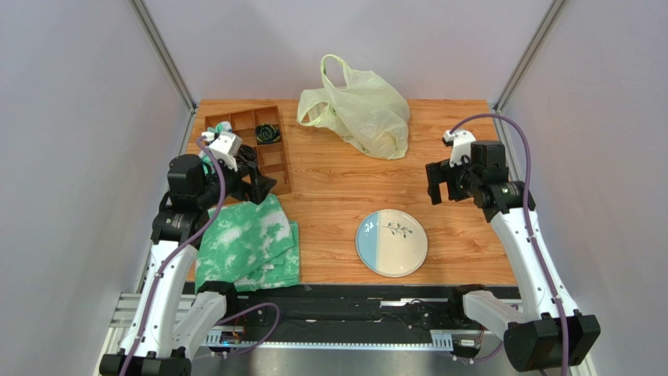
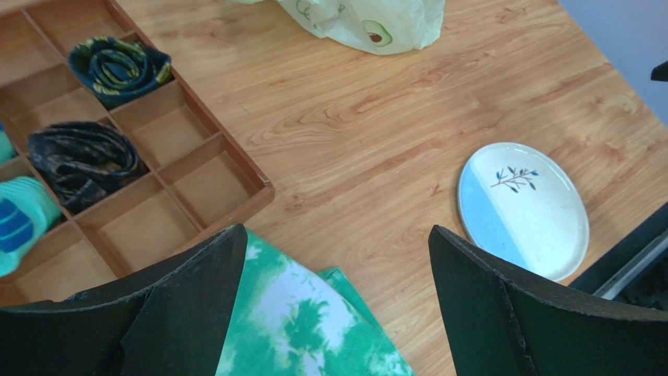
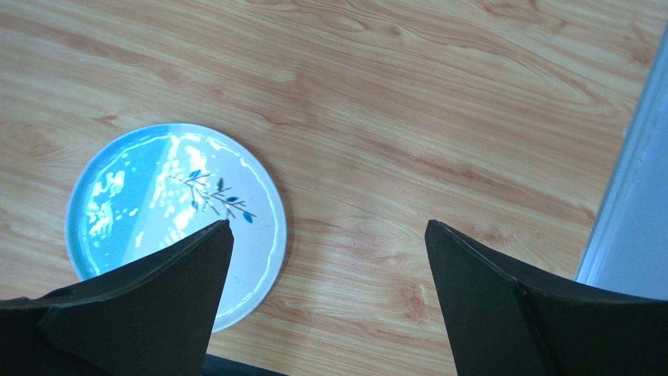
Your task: Take the fake fruits out of the plastic bag
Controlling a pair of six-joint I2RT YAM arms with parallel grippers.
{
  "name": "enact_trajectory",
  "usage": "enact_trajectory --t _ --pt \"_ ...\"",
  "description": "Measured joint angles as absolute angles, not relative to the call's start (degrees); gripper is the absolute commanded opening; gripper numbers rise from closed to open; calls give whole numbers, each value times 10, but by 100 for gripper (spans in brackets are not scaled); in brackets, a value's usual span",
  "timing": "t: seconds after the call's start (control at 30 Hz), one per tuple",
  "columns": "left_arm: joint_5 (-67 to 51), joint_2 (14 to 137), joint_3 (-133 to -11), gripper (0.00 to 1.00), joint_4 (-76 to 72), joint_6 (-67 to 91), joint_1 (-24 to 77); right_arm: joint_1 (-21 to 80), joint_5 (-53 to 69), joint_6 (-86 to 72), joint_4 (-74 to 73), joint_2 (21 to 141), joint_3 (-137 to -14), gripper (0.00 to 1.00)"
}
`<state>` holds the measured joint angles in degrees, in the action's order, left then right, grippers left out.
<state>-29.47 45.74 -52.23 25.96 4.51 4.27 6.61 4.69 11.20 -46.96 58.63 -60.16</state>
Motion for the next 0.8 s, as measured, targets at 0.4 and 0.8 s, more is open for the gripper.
enact_trajectory --t 0.4,0.8 --pt "-311 553 -570 88 301 128 43 197 138 138 -346 832 -894 82" --pt "-326 578 -630 79 377 73 43 277 -25 212 -244 1152 -1202 71"
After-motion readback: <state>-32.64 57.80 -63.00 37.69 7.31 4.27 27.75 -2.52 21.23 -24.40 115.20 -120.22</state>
